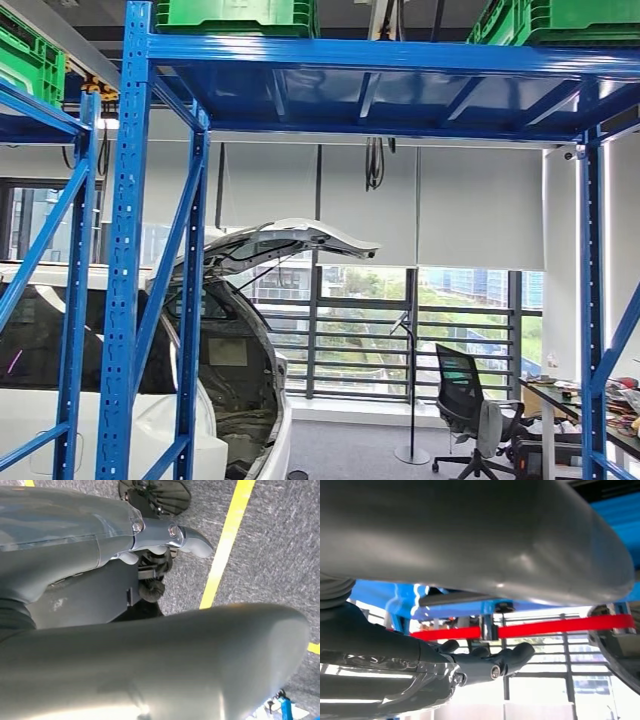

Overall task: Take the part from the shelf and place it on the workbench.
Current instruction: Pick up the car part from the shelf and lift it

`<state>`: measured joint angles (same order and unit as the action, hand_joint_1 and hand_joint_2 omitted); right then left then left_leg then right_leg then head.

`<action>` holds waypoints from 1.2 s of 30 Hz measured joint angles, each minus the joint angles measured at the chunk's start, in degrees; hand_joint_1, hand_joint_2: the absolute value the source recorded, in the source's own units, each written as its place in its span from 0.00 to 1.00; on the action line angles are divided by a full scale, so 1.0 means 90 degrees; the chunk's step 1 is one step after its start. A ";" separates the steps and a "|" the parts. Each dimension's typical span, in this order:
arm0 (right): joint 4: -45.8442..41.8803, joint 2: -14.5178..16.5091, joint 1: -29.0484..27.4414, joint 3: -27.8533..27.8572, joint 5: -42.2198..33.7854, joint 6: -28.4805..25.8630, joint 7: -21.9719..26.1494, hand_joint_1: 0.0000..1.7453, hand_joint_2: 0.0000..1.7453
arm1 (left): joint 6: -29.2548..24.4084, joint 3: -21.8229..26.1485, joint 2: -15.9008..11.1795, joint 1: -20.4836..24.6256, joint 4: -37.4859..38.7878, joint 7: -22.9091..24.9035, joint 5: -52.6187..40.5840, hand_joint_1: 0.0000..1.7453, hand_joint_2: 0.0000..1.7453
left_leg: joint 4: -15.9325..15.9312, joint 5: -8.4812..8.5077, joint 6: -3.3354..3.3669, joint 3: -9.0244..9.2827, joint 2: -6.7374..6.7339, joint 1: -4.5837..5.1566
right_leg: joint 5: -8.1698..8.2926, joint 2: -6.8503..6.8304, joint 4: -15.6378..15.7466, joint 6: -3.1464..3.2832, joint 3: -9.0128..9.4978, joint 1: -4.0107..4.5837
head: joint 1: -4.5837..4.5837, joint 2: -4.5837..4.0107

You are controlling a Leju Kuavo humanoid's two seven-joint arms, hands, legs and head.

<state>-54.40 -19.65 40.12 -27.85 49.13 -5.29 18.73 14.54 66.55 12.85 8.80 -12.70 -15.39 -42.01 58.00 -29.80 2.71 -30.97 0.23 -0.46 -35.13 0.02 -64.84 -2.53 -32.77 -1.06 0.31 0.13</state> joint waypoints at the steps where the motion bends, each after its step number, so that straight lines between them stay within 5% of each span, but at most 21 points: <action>1: 0.0000 0.0000 0.0000 0.0000 0.0000 0.0000 0.0000 0.00 0.00 | 0.0000 0.0000 0.0000 0.0000 0.0000 0.0000 0.0000 0.00 0.00 | 0.0000 0.0000 0.0000 0.0000 0.0000 0.0000 | -0.0003 0.0000 -0.0008 0.0000 -0.0005 0.0000 | 0.0000 0.0000; 4: 0.0003 -0.0001 -0.0010 -0.0001 0.0000 0.0001 0.0000 0.00 0.00 | 0.0002 0.0000 0.0001 0.0000 0.0000 -0.0006 0.0000 0.00 0.00 | 0.0000 -0.0006 0.0004 0.0001 0.0001 -0.0001 | -0.0096 0.0000 -0.0309 -0.0008 -0.0184 -0.0005 | 0.0000 0.0000; 6: 0.0010 -0.0002 -0.0047 -0.0002 0.0001 0.0006 0.0001 0.00 0.00 | 0.0004 0.0000 0.0002 -0.0008 0.0000 -0.0024 0.0000 0.00 0.00 | 0.0001 -0.0033 -0.0005 0.0021 0.0014 -0.0007 | -0.0129 -0.0001 -0.0891 -0.0037 -0.0623 -0.0025 | 0.0000 0.0000; 8: 0.0020 -0.0013 -0.0081 -0.0005 0.0002 0.0015 0.0002 0.00 0.00 | 0.0004 -0.0001 0.0002 -0.0011 0.0000 -0.0050 0.0000 0.00 0.00 | 0.0009 -0.0148 -0.0106 0.0131 0.0052 -0.0033 | 0.0403 0.0010 -0.0466 -0.0052 -0.0677 -0.0048 | -0.0002 0.0000; 9: 0.0019 -0.0025 -0.0084 -0.0001 0.0001 0.0018 0.0003 0.00 0.00 | 0.0001 -0.0002 0.0006 -0.0007 0.0000 -0.0063 -0.0001 0.00 0.00 | 0.0131 -0.0263 -0.0186 0.0125 0.0056 -0.0049 | 0.0630 0.0017 -0.0005 0.0017 -0.0510 -0.0045 | -0.0003 0.0000; 10: 0.0018 -0.0036 -0.0084 0.0001 0.0001 0.0021 0.0004 0.00 0.00 | -0.0001 -0.0003 0.0010 -0.0002 0.0000 -0.0075 -0.0002 0.00 0.00 | 0.0384 -0.0421 -0.0264 0.0039 0.0057 -0.0062 | 0.0814 0.0021 0.0434 0.0099 -0.0329 -0.0037 | -0.0004 0.0000; 12: 0.0010 -0.0047 -0.0087 0.0002 0.0002 0.0024 0.0007 0.00 0.00 | -0.0007 -0.0005 0.0017 -0.0001 0.0000 -0.0079 -0.0005 0.00 0.00 | 0.1287 -0.0748 -0.0330 -0.0492 0.0036 -0.0069 | 0.0707 0.0016 0.0586 0.0269 -0.0180 -0.0002 | -0.0006 0.0000; 14: 0.0010 -0.0046 -0.0101 -0.0007 0.0002 0.0027 0.0007 0.00 0.00 | -0.0016 -0.0005 0.0017 -0.0018 0.0000 -0.0061 -0.0005 0.00 0.00 | 0.1973 -0.0806 -0.0313 -0.1035 0.0036 -0.0057 | 0.0638 0.0012 0.0585 0.0302 -0.0103 0.0031 | -0.0007 0.0000; 16: 0.0010 -0.0045 -0.0109 -0.0010 0.0002 0.0029 0.0007 0.00 0.00 | -0.0023 -0.0005 0.0017 -0.0032 0.0000 -0.0052 -0.0004 0.00 0.00 | 0.1730 -0.0335 -0.0253 -0.1158 0.0036 -0.0028 | 0.0545 0.0021 0.0585 0.0308 0.0029 0.0053 | -0.0007 0.0000; 18: 0.0012 -0.0043 -0.0105 -0.0012 0.0002 0.0030 0.0007 0.00 0.00 | -0.0024 -0.0005 0.0017 -0.0033 0.0000 -0.0049 -0.0002 0.00 0.00 | 0.0982 0.0301 -0.0162 -0.0982 0.0034 0.0029 | 0.0435 0.0029 0.0589 0.0282 0.0165 0.0066 | -0.0005 0.0000; 19: 0.0015 -0.0041 -0.0103 -0.0015 0.0003 0.0035 0.0007 0.00 0.00 | -0.0024 -0.0006 0.0017 -0.0028 0.0000 -0.0045 -0.0001 0.00 0.00 | 0.0700 0.0469 -0.0128 -0.0890 0.0034 0.0057 | 0.0398 0.0037 0.0592 0.0256 0.0201 0.0067 | -0.0006 0.0002; 23: 0.0018 -0.0039 -0.0113 -0.0016 0.0003 0.0051 0.0007 0.00 0.00 | -0.0026 -0.0006 0.0017 -0.0022 0.0000 -0.0025 0.0000 0.00 0.00 | 0.0312 0.0368 -0.0185 -0.0734 0.0069 0.0084 | 0.0368 0.0031 0.0594 0.0199 0.0172 0.0057 | -0.0014 0.0005; 36: 0.0026 -0.0036 -0.0037 -0.0015 0.0002 0.0075 0.0007 0.00 0.00 | -0.0018 -0.0007 0.0024 -0.0007 0.0000 -0.0013 0.0010 0.00 0.00 | 0.0307 0.0333 -0.0127 -0.0729 0.0094 0.0091 | 0.0387 0.0011 0.0702 0.0145 0.0223 0.0056 | -0.0012 0.0000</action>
<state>-54.17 -19.98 39.79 -27.98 49.16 -4.62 18.80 14.37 66.49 13.07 8.73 -12.70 -15.50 -41.92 60.77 -26.81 1.57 -37.54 1.08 0.36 -31.65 0.12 -58.52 -1.23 -30.76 -0.56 0.20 0.13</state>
